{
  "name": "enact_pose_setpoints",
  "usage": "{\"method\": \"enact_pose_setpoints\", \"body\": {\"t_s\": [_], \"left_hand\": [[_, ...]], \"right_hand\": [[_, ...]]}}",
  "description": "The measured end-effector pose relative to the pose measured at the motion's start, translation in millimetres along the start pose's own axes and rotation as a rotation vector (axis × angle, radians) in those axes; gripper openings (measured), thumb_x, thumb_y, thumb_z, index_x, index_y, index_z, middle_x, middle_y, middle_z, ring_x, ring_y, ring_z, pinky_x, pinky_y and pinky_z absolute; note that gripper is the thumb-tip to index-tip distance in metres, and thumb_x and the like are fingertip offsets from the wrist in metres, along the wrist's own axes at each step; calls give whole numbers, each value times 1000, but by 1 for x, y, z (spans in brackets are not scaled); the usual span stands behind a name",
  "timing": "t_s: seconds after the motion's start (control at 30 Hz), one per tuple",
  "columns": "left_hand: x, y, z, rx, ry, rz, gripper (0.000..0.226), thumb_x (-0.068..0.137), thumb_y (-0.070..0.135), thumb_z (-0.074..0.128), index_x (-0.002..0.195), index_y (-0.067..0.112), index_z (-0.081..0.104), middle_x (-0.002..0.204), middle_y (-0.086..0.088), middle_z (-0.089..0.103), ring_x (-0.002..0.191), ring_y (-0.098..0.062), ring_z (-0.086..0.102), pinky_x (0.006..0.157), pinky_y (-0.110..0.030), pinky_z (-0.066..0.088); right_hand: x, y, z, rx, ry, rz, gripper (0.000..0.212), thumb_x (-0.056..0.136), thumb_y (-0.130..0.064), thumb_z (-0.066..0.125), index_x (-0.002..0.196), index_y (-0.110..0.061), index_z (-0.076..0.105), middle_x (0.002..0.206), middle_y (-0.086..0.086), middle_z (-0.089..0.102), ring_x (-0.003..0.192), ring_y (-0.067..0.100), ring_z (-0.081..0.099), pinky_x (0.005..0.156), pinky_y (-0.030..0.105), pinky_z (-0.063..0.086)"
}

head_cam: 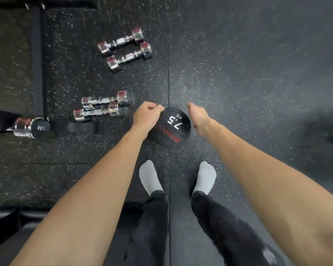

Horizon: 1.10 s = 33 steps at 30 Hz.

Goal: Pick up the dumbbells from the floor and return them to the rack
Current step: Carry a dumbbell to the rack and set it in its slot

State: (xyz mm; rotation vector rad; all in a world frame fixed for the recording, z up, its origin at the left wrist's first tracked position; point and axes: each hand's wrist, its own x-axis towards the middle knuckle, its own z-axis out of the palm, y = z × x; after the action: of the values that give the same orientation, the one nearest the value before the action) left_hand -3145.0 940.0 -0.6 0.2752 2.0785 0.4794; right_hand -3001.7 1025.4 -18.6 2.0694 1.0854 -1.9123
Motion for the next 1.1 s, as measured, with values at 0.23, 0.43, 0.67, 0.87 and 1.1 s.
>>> {"method": "enact_pose_setpoints", "body": {"t_s": [0.23, 0.43, 0.67, 0.87, 1.1], "left_hand": [[42, -47, 46, -241, -125, -254, 75, 71, 68, 77, 126, 21, 56, 122, 2, 62, 107, -21, 61, 90, -37, 50], [51, -62, 34, -299, -311, -280, 71, 69, 62, 84, 120, 16, 66, 114, 0, 73, 102, -18, 68, 84, -37, 57], [-10, -42, -3, -340, -371, -291, 75, 68, 64, 84, 124, 17, 65, 109, 0, 76, 96, -17, 72, 69, -32, 58], [-101, -29, -50, -476, -246, -188, 81, 65, 66, 84, 122, 18, 55, 110, 2, 69, 98, -18, 69, 93, -38, 56], [-251, -29, -129, -677, -107, -169, 65, 74, 62, 80, 116, 22, 52, 102, 4, 70, 85, -13, 68, 63, -29, 53]], "right_hand": [[46, 48, 30, 226, -50, 117, 58, 105, -55, 41, 122, -8, 70, 102, 8, 78, 90, 25, 75, 74, 33, 61], [45, 54, 30, 233, 7, 84, 49, 96, -57, 58, 107, -11, 71, 101, 8, 79, 89, 24, 77, 81, 38, 64], [-18, 37, 22, 197, 36, 81, 49, 93, -55, 64, 110, -9, 70, 95, 7, 80, 81, 24, 78, 71, 39, 66], [-114, 10, 27, 173, 52, 62, 49, 91, -53, 63, 113, -11, 71, 98, 8, 81, 86, 26, 78, 70, 42, 66], [-265, -19, 28, -55, -186, -128, 56, 88, -61, 66, 104, -8, 67, 93, 7, 78, 74, 20, 76, 52, 26, 58]]}}
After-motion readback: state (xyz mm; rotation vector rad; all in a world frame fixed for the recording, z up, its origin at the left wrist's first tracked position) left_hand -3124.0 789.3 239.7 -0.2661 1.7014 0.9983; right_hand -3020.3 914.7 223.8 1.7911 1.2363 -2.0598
